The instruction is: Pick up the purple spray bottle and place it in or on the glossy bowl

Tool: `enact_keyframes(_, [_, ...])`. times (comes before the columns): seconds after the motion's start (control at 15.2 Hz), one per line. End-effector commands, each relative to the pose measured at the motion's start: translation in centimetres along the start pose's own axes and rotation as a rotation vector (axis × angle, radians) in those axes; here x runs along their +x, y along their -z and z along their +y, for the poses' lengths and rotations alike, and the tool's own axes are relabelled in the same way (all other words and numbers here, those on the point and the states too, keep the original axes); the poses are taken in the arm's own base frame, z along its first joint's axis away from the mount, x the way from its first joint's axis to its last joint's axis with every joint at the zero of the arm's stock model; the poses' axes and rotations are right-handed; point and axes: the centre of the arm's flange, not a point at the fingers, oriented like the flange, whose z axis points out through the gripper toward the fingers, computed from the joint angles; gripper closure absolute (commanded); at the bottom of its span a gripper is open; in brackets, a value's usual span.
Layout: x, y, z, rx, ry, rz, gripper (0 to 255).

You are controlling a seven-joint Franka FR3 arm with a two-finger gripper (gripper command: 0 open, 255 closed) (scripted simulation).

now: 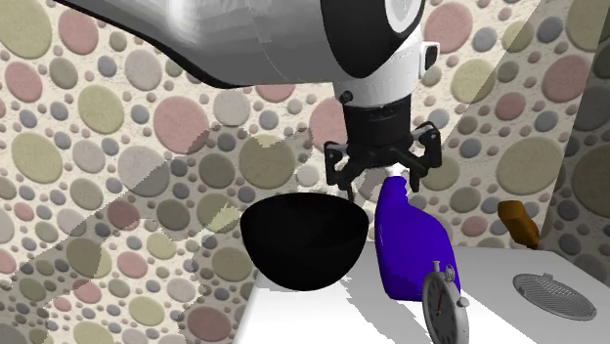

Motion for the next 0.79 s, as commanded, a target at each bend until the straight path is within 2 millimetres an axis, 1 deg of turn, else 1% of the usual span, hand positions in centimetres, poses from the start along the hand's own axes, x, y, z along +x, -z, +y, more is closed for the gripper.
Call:
enact_keyframes(0.0, [1.2, -0.6, 1.5, -0.01, 0.011, 0.026, 0])
enact_keyframes(0.46, [1.2, -4.3, 1.6, -0.01, 0.011, 0.026, 0])
enact_keyframes(0.53, [1.3, -4.6, 1.6, -0.01, 0.011, 0.026, 0])
enact_keyframes(0.73, [1.3, -4.6, 1.6, -0.01, 0.011, 0.026, 0])
